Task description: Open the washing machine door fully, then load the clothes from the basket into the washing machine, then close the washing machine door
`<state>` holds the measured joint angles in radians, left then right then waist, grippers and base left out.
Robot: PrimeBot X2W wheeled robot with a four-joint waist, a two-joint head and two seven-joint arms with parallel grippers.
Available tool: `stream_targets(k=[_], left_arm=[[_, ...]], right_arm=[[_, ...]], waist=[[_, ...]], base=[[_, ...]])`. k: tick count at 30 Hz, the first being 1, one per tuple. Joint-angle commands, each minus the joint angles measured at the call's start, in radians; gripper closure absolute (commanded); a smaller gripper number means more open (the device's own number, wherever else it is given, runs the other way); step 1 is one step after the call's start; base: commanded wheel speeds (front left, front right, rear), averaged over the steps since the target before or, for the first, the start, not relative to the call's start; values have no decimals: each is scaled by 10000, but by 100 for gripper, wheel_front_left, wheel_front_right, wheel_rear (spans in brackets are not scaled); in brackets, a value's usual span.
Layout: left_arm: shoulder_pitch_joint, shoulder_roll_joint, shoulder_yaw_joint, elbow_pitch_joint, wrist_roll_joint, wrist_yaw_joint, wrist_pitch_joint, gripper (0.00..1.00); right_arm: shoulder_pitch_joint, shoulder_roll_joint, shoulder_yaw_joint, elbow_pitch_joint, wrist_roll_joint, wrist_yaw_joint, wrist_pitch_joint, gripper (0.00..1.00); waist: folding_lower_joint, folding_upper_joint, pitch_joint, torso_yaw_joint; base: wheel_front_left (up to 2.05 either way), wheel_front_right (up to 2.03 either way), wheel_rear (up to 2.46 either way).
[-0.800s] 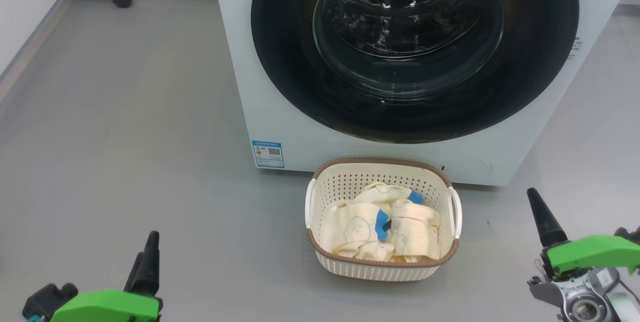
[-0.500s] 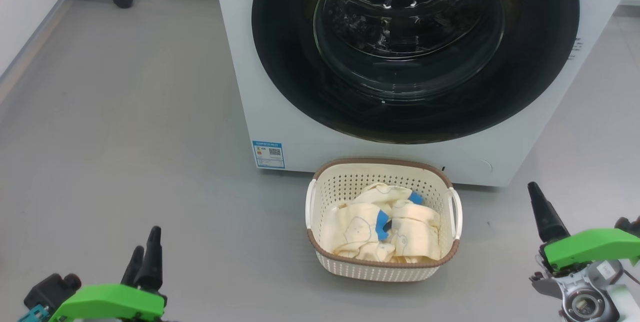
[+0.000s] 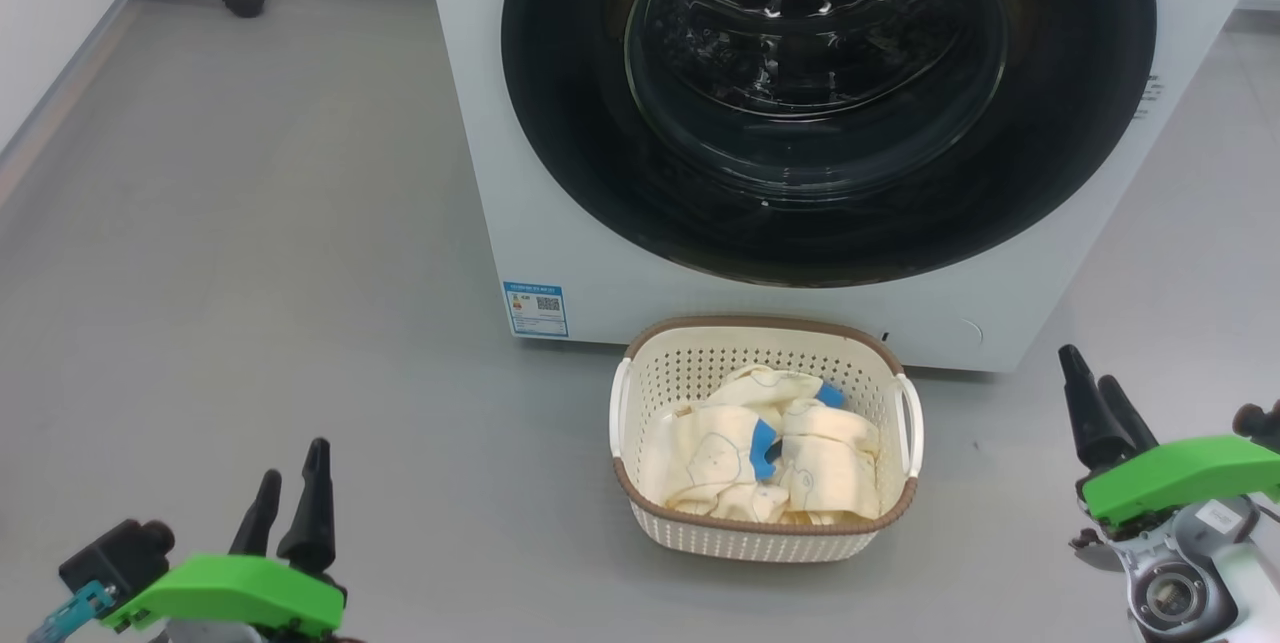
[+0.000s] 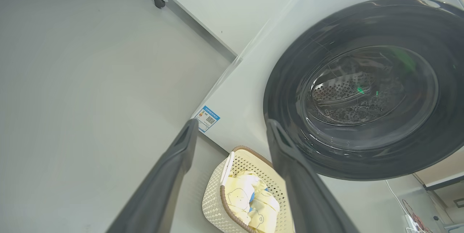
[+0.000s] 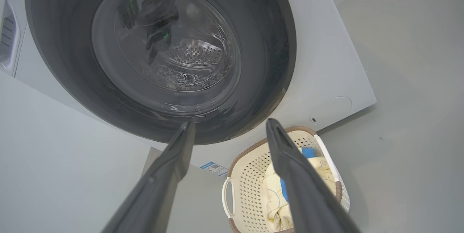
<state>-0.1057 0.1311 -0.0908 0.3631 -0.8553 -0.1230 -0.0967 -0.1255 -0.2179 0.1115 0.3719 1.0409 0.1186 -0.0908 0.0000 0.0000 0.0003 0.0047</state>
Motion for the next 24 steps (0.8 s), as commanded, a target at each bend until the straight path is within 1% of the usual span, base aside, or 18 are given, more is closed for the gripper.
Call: stream_targets(k=[1, 22, 24], left_arm=[[-593, 309, 185, -229, 372, -42, -163, 0], [-847, 545, 44, -189, 2892, -56, -779, 0], [-862, 557, 35, -184, 3004, -57, -808, 0]], right_arm=[[-617, -362, 160, -260, -292, 72, -193, 0], [-1002, -1015, 931, -140, -1972, 92, -717, 0], [-1020, -1043, 968, -135, -2054, 93, -745, 0]], waist=[[0, 0, -4, -3], [0, 0, -68, -10], [0, 0, -70, -13]], base=[[0, 0, 0], [0, 0, 0], [0, 0, 0]])
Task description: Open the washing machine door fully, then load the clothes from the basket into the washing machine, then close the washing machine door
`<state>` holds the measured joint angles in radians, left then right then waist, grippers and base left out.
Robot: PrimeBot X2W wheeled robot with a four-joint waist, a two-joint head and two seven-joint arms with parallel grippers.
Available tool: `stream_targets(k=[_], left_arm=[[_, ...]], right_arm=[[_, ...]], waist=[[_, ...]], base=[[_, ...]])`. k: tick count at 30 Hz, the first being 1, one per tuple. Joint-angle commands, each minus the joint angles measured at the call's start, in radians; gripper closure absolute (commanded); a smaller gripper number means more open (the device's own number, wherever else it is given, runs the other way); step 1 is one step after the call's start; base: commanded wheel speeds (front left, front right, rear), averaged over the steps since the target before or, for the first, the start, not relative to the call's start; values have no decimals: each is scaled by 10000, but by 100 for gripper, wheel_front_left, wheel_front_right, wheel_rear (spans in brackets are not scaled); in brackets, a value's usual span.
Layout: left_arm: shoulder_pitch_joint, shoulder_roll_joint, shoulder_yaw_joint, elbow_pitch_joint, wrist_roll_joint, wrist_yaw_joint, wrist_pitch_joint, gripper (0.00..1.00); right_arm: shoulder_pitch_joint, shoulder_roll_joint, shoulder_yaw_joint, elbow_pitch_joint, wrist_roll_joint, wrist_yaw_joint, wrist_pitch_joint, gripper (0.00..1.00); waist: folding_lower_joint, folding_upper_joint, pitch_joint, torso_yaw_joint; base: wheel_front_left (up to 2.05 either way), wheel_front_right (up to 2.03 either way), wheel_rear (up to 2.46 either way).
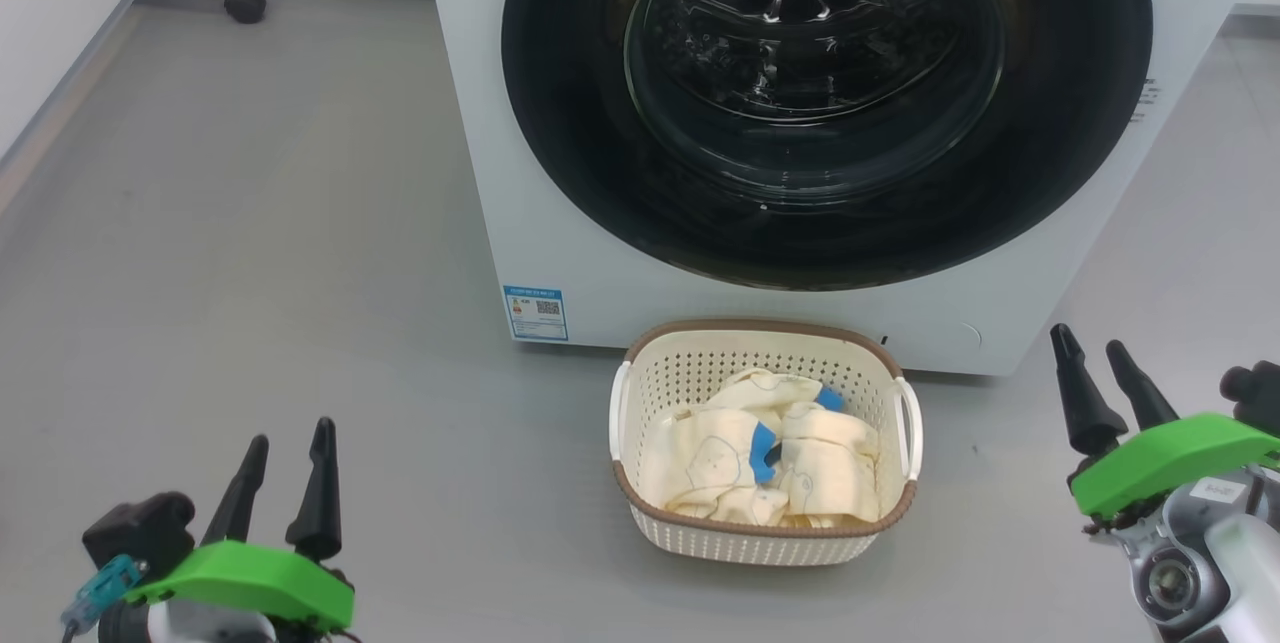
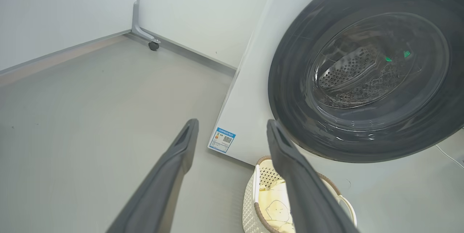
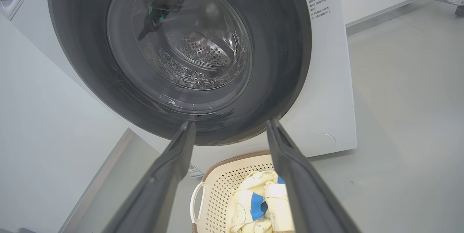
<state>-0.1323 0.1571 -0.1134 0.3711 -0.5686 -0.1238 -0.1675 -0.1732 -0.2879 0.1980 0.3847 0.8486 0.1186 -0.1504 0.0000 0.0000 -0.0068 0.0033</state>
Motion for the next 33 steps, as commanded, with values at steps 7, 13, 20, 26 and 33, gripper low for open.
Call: stream_targets(k=[7, 13, 20, 26, 33], left_arm=[[-672, 386, 194, -248, 898, -54, -306, 0], [-749, 460, 133, -227, 1510, -58, -483, 0], [-861, 540, 143, -188, 2178, -63, -688, 0], [-952, 646, 140, -76, 2659, -67, -864, 0], [-1056, 685, 309, 239, 2600, -69, -943, 0]], right_arm=[[-670, -569, 341, -219, -666, 100, -340, 0], [-747, -760, 507, -184, -1120, 106, -518, 0], [-803, -953, 620, -125, -1636, 113, -732, 0], [-705, -1118, 581, -70, -2065, 118, -931, 0], [-423, -1100, 211, -26, -2271, 121, -1053, 0]], waist=[[0, 0, -16, -25], [0, 0, -20, -43], [0, 0, -19, -43], [0, 0, -21, -51], [0, 0, 14, -96]], base=[[0, 0, 0], [0, 0, 0], [0, 0, 0], [0, 0, 0], [0, 0, 0]])
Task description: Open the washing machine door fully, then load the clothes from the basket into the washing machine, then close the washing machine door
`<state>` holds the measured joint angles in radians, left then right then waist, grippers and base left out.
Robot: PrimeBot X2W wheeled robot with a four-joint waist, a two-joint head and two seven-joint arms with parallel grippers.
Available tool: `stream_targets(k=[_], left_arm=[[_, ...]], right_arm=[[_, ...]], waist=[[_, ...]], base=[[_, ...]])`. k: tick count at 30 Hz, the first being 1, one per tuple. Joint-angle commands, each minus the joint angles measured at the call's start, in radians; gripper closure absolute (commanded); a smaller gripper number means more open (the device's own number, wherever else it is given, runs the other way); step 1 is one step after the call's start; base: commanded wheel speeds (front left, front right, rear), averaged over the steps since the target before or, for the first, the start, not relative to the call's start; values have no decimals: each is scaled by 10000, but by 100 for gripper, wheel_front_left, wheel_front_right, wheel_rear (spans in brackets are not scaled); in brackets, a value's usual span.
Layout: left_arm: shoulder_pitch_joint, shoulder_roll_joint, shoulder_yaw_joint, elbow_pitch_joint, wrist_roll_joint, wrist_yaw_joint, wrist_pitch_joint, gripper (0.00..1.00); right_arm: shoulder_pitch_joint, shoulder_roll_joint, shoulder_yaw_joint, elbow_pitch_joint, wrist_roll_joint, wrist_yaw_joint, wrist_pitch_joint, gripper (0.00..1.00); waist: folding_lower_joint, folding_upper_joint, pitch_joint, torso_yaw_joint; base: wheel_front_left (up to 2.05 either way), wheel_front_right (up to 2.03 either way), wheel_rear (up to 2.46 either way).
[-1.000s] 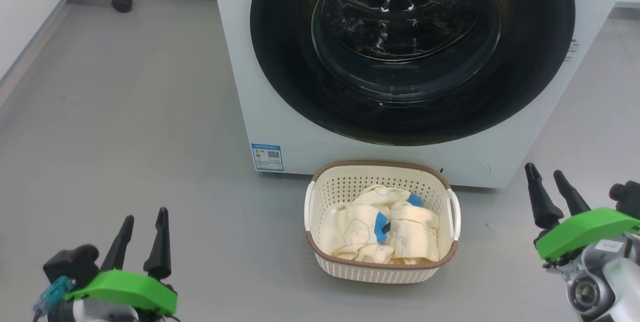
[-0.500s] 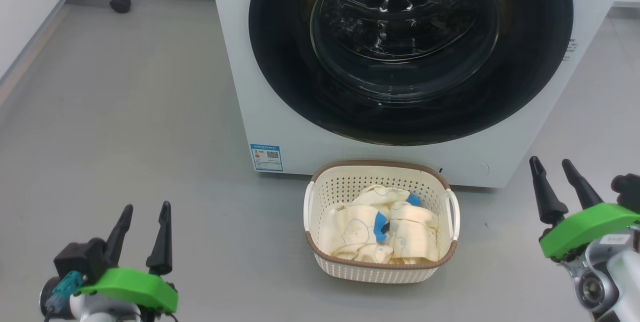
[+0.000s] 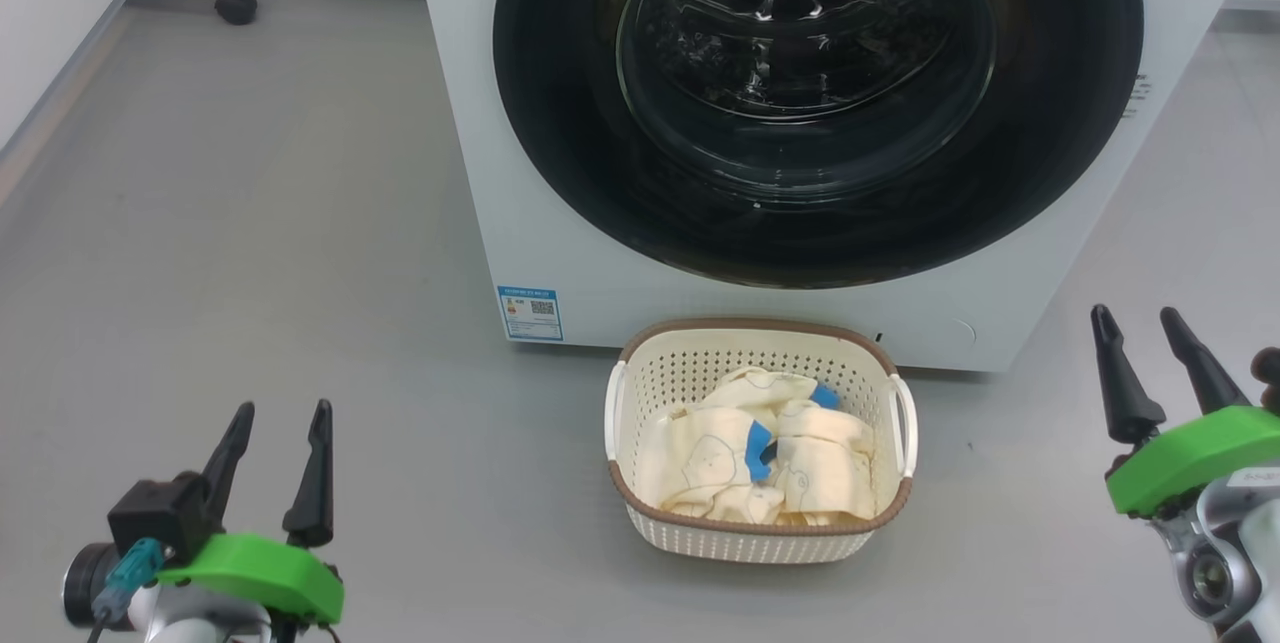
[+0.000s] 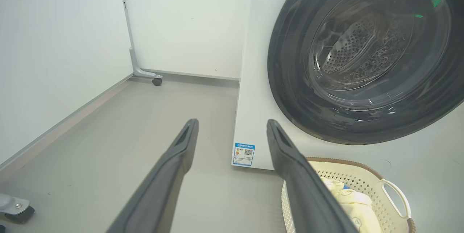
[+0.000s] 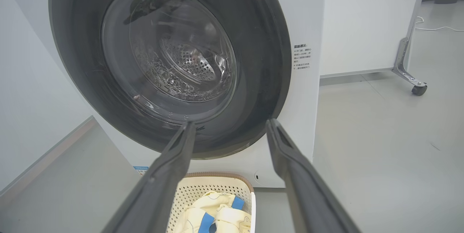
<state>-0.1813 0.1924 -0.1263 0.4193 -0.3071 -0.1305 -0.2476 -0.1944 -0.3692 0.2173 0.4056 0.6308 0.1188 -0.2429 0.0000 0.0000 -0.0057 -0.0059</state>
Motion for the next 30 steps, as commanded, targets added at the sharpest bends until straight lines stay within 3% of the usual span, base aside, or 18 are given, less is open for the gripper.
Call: stream_targets(k=[1, 20, 30], left_arm=[[-573, 336, 450, -212, -23, -2, -141, 0], [-676, 463, 390, -1, 422, 144, -141, 0], [-751, 509, 338, -22, 630, 224, -141, 0]], right_arm=[[-190, -277, -14, -245, -101, 119, -132, 0], [-168, -185, -117, -376, -158, 119, -152, 0], [-209, -244, -183, -402, -151, 119, -155, 0]], waist=[[0, 0, 7, -12], [0, 0, 76, -88], [0, 0, 123, -156]], base=[[0, 0, 0], [3, 3, -5], [67, 67, -134]])
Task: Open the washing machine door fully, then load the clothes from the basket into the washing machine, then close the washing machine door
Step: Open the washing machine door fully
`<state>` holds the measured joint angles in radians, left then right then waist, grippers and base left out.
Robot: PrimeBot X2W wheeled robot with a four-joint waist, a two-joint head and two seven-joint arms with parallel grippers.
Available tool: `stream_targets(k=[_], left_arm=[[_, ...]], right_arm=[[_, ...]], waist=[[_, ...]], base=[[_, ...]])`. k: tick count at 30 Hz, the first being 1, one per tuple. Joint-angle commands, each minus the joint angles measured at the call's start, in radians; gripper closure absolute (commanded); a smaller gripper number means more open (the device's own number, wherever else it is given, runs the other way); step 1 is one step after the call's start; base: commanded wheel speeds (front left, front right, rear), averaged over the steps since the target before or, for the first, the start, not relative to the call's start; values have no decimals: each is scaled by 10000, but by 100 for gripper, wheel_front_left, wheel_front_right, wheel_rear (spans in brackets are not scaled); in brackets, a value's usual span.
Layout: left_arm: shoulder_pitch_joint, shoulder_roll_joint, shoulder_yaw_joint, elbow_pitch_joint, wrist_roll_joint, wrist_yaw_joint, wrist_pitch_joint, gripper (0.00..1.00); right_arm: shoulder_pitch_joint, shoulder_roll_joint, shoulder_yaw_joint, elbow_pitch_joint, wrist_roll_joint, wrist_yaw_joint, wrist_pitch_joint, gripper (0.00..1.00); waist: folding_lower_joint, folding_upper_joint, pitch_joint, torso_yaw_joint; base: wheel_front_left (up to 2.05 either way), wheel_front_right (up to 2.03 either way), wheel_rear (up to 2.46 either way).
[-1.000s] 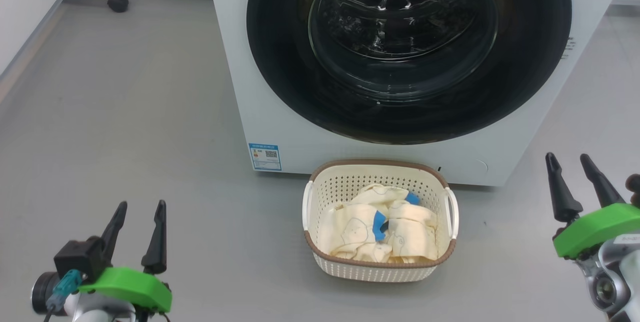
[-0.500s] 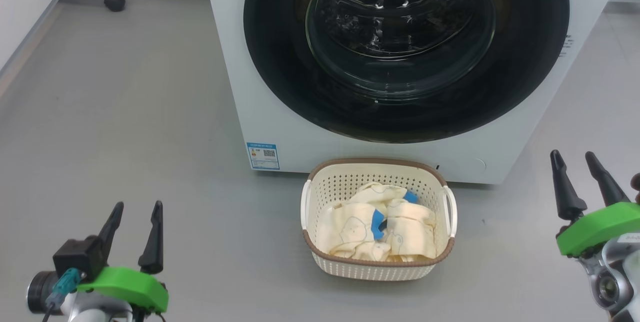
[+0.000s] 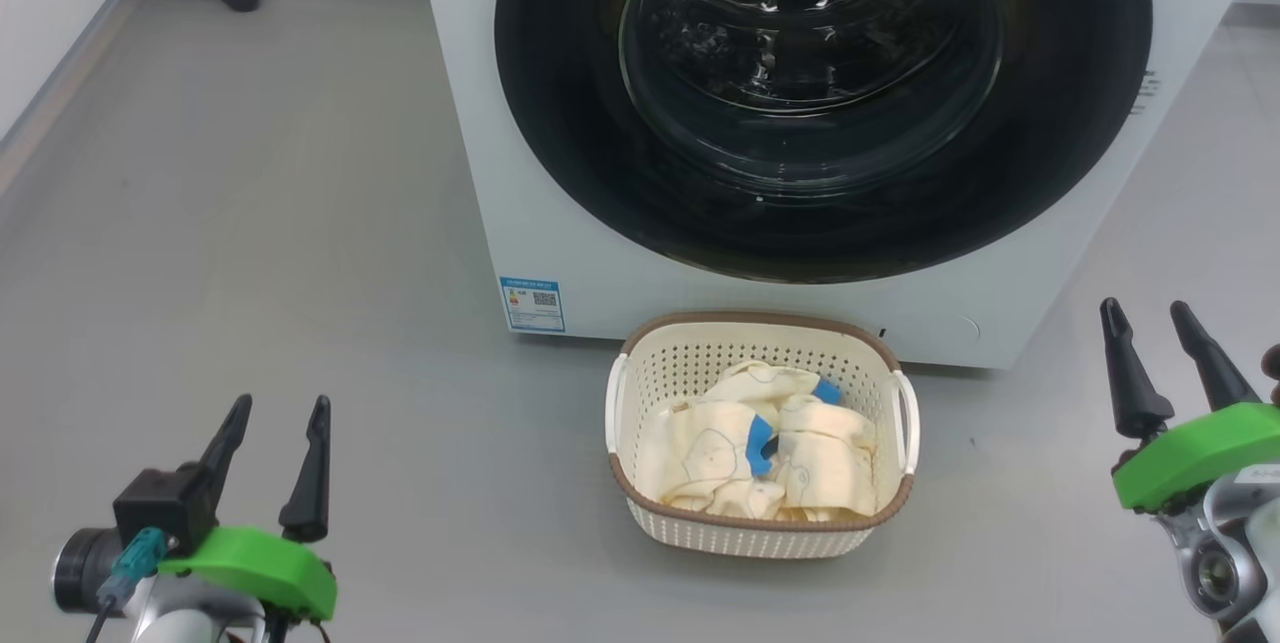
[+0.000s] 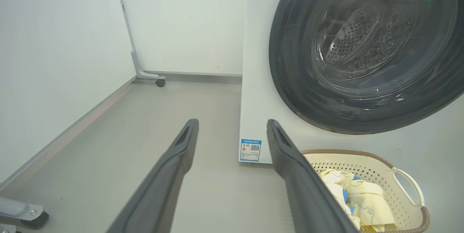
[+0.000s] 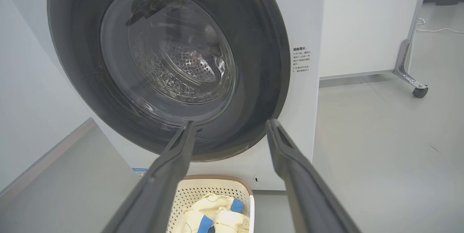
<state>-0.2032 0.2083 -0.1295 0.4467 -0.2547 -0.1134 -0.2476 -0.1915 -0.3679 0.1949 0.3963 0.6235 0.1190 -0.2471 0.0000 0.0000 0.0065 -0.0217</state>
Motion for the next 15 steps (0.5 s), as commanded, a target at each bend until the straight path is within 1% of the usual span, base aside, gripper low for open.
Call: stream_targets(k=[1, 15], left_arm=[[-542, 355, 368, -302, 124, 59, -141, 0], [-542, 333, 305, -394, 228, 85, -141, 0]], right_arm=[[-238, -254, 42, -311, -80, 117, -113, 0], [-222, -209, 39, -331, -109, 117, -115, 0]], waist=[[0, 0, 10, -1], [0, 0, 33, -39]], base=[[110, 110, -221], [123, 123, -245]])
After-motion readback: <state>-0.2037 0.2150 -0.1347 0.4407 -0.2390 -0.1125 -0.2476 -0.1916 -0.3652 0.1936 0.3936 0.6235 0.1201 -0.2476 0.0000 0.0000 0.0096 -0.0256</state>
